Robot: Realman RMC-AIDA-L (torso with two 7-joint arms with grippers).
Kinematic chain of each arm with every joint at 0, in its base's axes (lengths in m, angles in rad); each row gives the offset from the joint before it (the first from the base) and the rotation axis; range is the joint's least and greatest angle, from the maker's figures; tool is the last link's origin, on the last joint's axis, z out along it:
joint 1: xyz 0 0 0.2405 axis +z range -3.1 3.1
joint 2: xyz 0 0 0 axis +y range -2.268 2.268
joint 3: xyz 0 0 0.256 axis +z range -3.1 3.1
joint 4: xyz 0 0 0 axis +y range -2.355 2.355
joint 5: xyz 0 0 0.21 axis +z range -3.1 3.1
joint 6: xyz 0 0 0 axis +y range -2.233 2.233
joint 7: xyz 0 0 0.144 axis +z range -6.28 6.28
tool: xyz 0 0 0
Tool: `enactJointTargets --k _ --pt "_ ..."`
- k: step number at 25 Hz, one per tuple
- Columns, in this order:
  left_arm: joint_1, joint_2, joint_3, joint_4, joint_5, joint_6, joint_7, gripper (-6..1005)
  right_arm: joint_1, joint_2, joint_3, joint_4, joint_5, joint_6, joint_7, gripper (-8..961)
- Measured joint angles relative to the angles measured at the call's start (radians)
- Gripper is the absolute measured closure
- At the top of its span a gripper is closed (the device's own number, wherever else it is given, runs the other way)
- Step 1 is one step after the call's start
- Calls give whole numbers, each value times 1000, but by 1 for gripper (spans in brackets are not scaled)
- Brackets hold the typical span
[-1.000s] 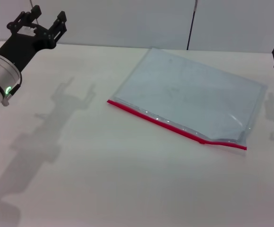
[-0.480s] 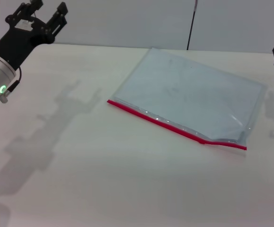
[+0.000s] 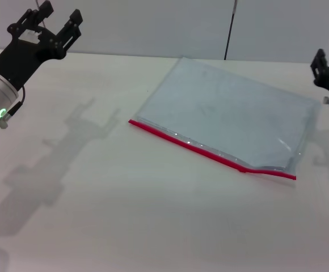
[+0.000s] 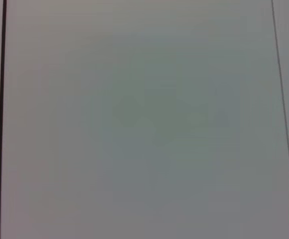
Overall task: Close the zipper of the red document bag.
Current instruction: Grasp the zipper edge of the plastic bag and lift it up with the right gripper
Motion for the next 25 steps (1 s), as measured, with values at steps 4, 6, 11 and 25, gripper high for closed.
enactJointTargets --k 4,6,11,25 --pt "21 -4 4 51 0 64 24 309 -46 -28 7 -98 -24 -96 -25 375" --pt "31 -12 1 94 0 127 32 309 -81 -60 20 -171 -58 -178 -34 374" --pt "71 -22 2 175 0 185 28 311 -151 -123 75 -310 -143 -392 -47 374" --pt "103 -21 5 252 29 247 10 314 -274 -11 507 -554 -397 -1260 -427 372"
